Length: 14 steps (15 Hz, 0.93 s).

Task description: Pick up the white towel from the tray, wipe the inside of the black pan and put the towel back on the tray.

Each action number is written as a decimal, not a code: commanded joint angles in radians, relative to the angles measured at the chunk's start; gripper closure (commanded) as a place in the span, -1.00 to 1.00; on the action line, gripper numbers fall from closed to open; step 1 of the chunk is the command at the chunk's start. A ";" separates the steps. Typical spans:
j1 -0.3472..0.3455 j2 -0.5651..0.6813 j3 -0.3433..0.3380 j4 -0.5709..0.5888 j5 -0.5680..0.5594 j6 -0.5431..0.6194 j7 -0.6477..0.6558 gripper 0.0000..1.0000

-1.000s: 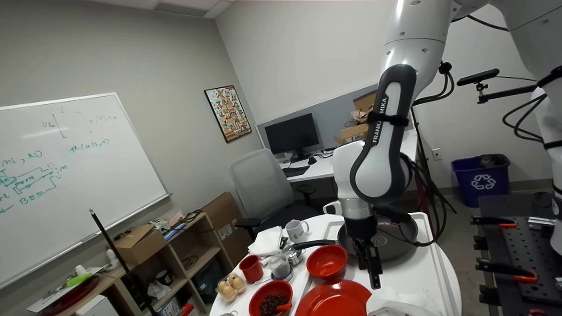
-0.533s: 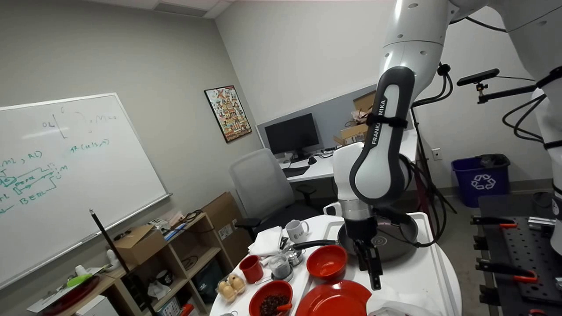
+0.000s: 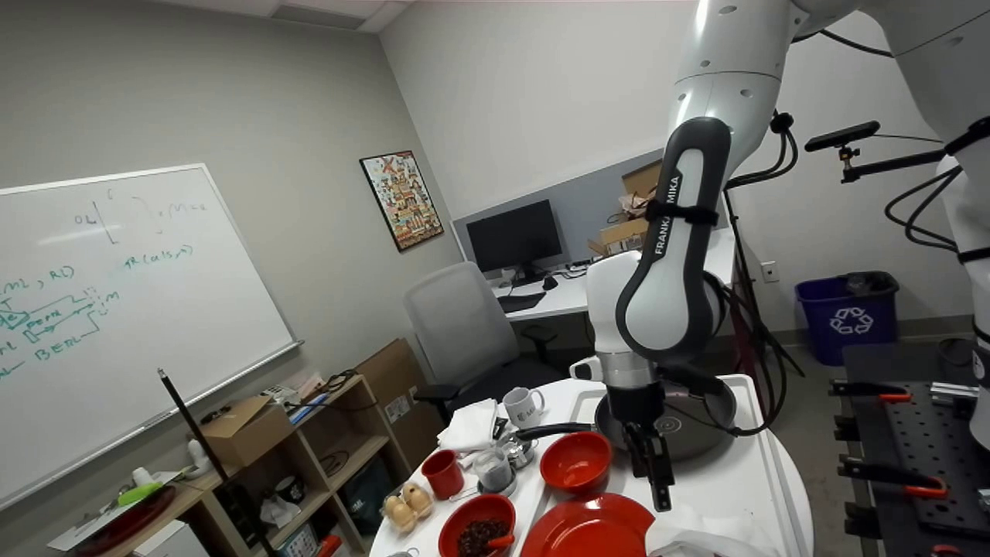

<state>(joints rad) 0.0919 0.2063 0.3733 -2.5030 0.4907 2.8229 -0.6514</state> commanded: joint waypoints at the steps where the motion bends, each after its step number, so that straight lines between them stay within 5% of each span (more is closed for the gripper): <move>1: -0.014 0.002 0.013 0.001 -0.012 0.000 0.010 -1.00; 5: -0.012 0.060 -0.004 0.050 -0.044 -0.035 0.028 -1.00; 14: 0.108 0.200 -0.126 0.129 -0.416 -0.113 0.426 -1.00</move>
<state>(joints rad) 0.1434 0.3751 0.2808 -2.4101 0.1594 2.7394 -0.3424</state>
